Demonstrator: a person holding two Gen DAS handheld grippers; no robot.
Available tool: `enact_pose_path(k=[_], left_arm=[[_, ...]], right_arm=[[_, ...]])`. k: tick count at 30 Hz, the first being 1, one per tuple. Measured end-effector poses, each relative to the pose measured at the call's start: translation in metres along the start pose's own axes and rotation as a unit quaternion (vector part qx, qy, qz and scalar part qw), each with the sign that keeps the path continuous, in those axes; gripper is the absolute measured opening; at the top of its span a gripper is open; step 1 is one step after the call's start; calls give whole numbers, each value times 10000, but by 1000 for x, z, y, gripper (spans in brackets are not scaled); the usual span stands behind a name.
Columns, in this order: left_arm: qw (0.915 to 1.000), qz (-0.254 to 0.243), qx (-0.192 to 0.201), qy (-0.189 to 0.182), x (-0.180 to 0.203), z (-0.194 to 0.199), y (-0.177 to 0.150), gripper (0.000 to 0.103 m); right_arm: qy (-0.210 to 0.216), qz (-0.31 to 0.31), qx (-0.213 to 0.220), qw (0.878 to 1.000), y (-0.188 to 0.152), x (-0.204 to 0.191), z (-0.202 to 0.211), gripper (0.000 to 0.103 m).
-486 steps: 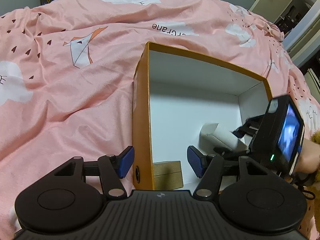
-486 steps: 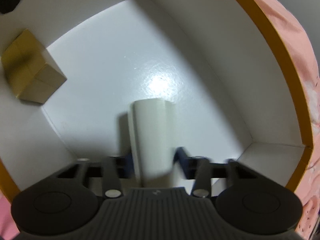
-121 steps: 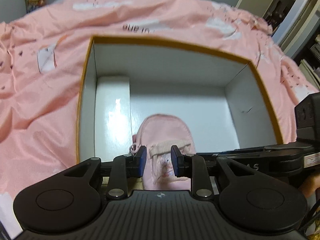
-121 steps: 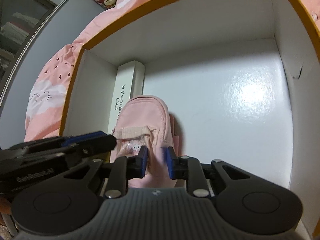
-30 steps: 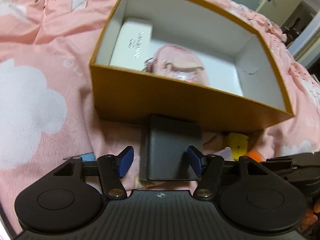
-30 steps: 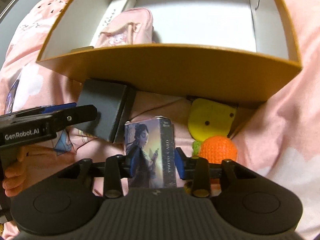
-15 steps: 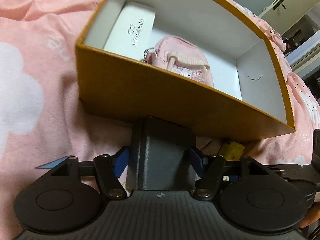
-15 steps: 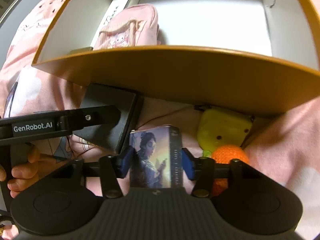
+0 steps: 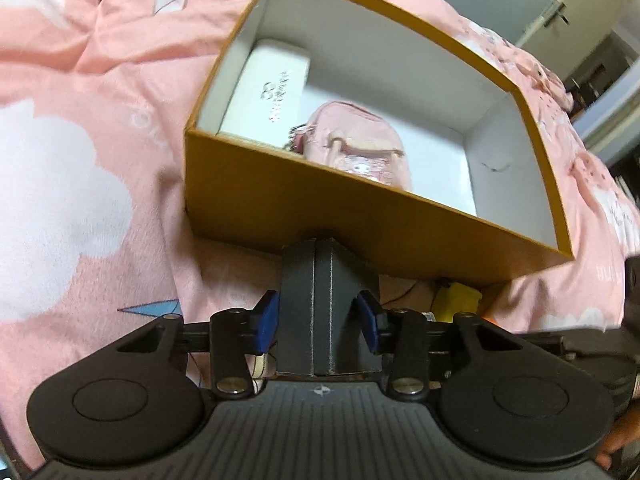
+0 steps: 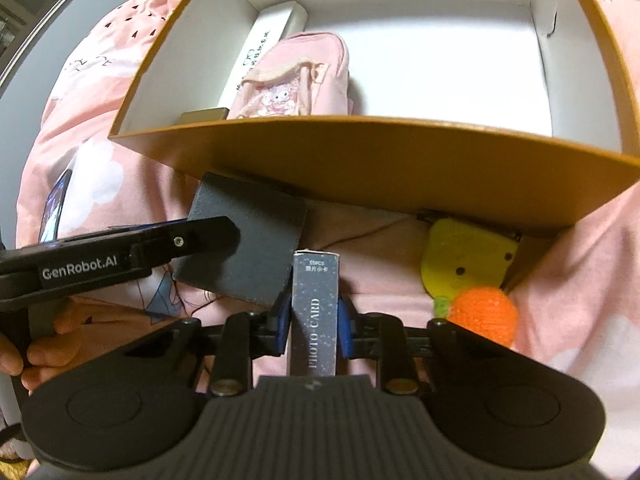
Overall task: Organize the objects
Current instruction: 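Grasp the black square case with the left tool while the right tool grasps the photo card pack, then carry the black case with the left tool over the shoebox while the right tool carries the photo card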
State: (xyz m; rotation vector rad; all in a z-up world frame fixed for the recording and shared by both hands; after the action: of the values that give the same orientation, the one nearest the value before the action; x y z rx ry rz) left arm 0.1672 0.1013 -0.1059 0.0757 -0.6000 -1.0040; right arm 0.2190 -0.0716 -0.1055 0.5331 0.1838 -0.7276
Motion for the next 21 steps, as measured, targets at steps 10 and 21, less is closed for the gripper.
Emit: enact_pose_path(k=[10,21], left_arm=[[9988,443,40,-187,-16,-9,4,51],[9965,-135,745,-345,8,45,-11,43]], right_arm=[[-37,-1,120,9999,-4,-6,1,24],[-301,185,536,9979,-6,-12,42,24]])
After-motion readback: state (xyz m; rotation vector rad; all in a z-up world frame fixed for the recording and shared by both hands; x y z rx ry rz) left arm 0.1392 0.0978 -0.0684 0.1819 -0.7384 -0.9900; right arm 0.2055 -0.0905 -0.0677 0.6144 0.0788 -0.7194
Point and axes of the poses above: each gripper's, at about its wrist camera, not at the fingertips, and z roughly against the way its jaws point, x to its right, y to its top, the point moved 3 cm from there along -z, roughly the way its jaws point, and after that the axes turned 13 degrees about z, right-handed, at the moved point
